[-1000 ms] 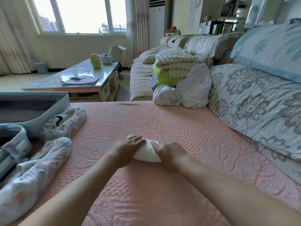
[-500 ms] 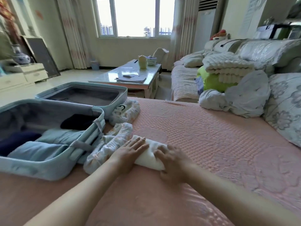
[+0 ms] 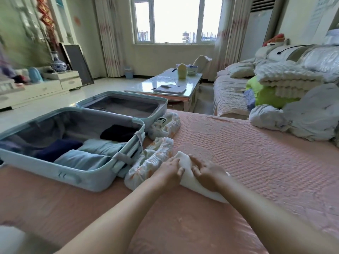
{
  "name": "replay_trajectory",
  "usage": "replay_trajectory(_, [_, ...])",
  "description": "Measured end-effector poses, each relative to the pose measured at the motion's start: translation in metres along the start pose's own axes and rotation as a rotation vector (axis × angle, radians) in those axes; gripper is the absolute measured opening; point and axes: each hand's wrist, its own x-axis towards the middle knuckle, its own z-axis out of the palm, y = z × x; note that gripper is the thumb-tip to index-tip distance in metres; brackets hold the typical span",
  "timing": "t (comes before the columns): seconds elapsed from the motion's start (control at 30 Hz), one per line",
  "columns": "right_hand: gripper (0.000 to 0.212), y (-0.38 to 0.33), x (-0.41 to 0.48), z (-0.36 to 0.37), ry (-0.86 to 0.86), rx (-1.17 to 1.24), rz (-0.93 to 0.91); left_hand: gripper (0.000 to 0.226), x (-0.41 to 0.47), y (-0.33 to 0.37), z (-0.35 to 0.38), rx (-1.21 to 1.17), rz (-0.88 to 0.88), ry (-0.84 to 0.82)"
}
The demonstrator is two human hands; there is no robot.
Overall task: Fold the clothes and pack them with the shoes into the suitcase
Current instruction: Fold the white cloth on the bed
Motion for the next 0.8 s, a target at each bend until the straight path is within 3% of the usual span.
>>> replay_trajectory(0.33, [0.061, 0.016, -0.014, 0.019, 0.155, -0.03, -0.05, 0.08, 0.037, 0.018, 0.011, -0.164, -0.286, -0.026])
replay_trajectory(0.5, [0.059, 0.022, -0.019, 0.021, 0.198, 0.016, -0.081, 0.057, 0.047, 0.025, -0.001, -0.281, -0.314, 0.007])
replay_trajectory(0.67, [0.086, 0.037, -0.011, -0.007, 0.049, 0.333, -0.012, 0.02, 0.034, 0.011, -0.019, -0.527, -0.15, 0.025])
replay_trajectory(0.73, [0.093, 0.043, -0.008, -0.021, -0.045, 0.489, -0.002, 0.027, 0.022, 0.012, -0.028, -0.591, -0.061, 0.038])
replay_trajectory(0.8, [0.075, 0.044, -0.006, -0.028, -0.148, 0.583, -0.054, 0.038, 0.011, 0.013, -0.034, -0.64, -0.001, 0.04])
